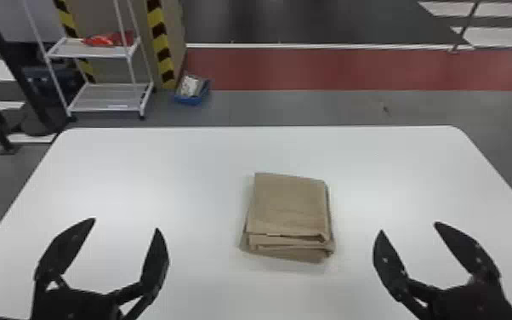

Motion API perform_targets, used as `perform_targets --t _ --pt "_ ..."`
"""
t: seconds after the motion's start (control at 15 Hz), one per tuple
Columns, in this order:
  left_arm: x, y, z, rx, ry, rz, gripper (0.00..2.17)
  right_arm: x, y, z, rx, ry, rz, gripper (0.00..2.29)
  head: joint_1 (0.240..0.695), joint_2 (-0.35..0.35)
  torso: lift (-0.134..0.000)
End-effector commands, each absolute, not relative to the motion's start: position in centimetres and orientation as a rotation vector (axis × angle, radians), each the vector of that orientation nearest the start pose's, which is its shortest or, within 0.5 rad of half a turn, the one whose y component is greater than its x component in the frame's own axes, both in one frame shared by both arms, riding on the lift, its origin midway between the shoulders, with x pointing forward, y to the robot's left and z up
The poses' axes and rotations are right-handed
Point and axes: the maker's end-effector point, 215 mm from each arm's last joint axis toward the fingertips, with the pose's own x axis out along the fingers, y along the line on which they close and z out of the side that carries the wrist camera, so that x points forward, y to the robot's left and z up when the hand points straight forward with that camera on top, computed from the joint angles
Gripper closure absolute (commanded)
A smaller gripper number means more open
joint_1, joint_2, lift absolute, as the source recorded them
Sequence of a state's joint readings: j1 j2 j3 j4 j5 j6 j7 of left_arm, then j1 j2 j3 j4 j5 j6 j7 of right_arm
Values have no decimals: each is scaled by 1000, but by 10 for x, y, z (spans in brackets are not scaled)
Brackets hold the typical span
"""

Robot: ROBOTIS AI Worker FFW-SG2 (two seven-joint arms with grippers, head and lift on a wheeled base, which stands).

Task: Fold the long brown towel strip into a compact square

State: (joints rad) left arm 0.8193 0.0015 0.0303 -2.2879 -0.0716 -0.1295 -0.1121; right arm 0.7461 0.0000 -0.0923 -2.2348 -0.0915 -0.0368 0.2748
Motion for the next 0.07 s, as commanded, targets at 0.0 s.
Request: perform_targets --t 0.0 --pt "359 221 -297 95 -16 -90 70 371 -210 -320 40 35 206 63 695 -2 -128"
